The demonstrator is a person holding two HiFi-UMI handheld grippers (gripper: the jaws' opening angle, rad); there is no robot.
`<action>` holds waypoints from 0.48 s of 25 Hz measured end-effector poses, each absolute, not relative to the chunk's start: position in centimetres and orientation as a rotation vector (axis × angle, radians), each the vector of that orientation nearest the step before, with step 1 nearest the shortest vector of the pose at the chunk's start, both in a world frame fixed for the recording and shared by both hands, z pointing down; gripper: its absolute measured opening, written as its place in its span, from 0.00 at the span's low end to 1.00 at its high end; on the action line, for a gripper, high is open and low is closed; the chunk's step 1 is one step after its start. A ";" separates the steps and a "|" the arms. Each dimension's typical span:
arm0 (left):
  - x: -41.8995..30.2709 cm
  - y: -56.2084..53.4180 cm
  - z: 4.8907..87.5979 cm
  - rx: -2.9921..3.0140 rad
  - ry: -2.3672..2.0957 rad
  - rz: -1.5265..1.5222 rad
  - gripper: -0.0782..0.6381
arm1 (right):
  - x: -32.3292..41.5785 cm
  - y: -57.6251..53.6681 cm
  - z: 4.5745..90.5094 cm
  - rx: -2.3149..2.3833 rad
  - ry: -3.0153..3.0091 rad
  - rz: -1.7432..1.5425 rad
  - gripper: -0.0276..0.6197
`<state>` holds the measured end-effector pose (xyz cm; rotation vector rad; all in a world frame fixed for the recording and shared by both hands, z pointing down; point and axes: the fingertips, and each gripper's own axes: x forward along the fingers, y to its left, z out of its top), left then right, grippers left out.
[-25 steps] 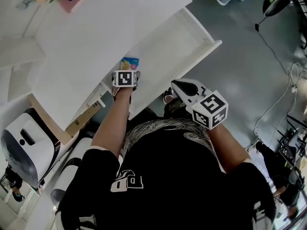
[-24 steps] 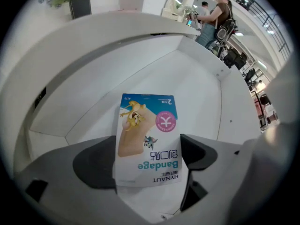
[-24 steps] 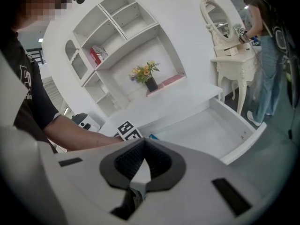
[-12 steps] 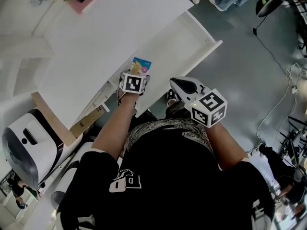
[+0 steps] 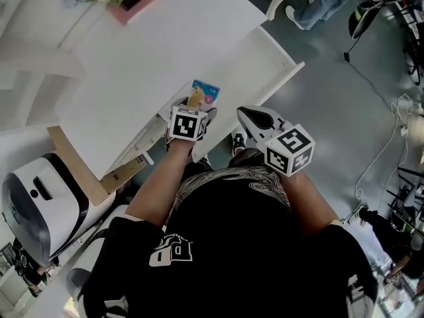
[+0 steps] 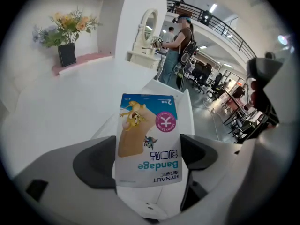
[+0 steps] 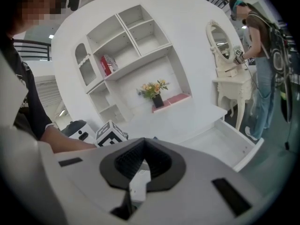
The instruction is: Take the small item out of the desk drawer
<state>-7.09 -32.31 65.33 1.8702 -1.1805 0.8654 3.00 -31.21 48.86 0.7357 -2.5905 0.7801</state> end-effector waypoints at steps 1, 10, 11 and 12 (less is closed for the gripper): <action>-7.1 -32.3 64.5 1.885 -1.181 0.837 0.70 | 2.8 -31.0 48.5 0.739 -2.597 0.770 0.06; -8.4 -32.1 57.3 2.010 -1.174 0.581 0.70 | 0.9 -30.0 43.1 0.739 -2.712 0.666 0.06; -8.5 -31.9 56.5 2.021 -1.172 0.553 0.70 | 0.7 -29.9 42.7 0.739 -2.725 0.657 0.06; -8.7 -31.6 55.7 2.032 -1.170 0.529 0.70 | 0.5 -29.8 42.3 0.738 -2.738 0.651 0.06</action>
